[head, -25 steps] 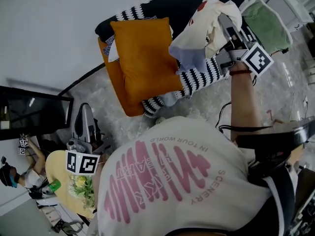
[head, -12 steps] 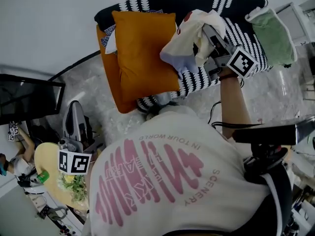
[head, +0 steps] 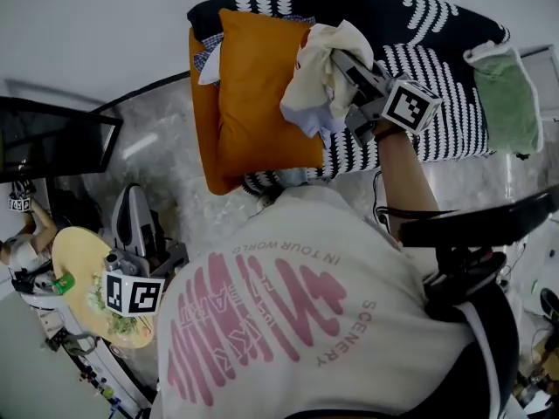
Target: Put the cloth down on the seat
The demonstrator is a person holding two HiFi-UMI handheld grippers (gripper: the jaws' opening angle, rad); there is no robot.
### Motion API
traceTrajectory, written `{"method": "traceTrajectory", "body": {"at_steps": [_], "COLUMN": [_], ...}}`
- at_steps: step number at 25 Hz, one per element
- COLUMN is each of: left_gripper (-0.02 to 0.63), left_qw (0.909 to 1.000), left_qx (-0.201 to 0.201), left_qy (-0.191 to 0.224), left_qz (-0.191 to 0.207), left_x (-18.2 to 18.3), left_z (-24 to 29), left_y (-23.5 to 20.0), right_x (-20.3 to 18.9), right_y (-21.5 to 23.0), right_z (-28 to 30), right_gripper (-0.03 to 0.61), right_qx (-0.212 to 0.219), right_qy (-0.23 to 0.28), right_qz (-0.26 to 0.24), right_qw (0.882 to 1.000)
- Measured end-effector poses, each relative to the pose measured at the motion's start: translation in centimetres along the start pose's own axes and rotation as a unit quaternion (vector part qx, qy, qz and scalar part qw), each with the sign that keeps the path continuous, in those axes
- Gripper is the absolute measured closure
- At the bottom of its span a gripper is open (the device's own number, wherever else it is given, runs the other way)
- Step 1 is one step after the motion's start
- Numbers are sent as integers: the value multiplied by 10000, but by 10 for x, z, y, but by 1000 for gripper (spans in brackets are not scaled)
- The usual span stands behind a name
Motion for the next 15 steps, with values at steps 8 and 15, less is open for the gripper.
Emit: {"method": "traceTrajectory", "body": {"at_steps": [8, 15], "left_gripper": [604, 604], "left_qw": [9965, 9894], "left_qx": [818, 1424], "left_qy": [144, 274], "left_qz": [-90, -113], "left_x": [2, -3], "left_z": [-30, -58], "left_y": [13, 29], "right_x": [-11, -31], "right_y": [5, 3], "right_z": [57, 93], "right_gripper": [477, 477], "right_qx": [662, 956], "right_qy": [-521, -1111], "right_qz": [112, 138], "right_qw": [9964, 9891]}}
Point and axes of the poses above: the fingertips, and each gripper's own axes: z forward along the fingers, y to its right, x out of its top, the point moved 8 cm from there along -z, backward along the fingers, and after that the axes turned 4 degrees about -y, right-handed, at the moved point
